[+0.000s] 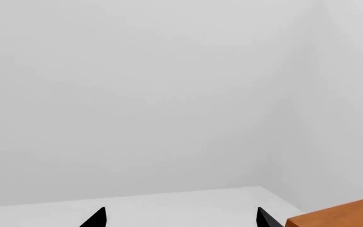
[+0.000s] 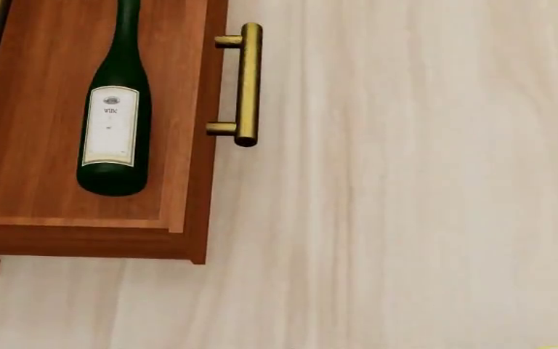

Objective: Put the wine bottle in the bottom drawer of the cabinet.

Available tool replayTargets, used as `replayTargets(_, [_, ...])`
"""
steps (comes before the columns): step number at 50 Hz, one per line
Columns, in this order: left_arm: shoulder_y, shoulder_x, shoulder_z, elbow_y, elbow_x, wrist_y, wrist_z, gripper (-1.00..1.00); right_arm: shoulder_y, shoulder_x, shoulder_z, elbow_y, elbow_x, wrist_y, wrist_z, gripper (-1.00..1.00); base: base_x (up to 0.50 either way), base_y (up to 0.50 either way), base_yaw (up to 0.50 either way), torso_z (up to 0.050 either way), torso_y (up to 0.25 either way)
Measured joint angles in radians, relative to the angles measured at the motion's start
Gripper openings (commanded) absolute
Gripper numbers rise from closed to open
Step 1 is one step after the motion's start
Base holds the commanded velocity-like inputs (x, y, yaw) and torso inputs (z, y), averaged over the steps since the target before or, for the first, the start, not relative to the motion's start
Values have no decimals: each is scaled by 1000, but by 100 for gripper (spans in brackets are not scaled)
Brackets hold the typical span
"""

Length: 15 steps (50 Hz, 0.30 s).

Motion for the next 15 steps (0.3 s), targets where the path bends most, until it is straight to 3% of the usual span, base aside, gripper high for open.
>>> replayTargets(15, [-1,-7,8,-1,1,-3,-9,100,21,170,99,-227,104,48,179,100,0,0,0,0,0])
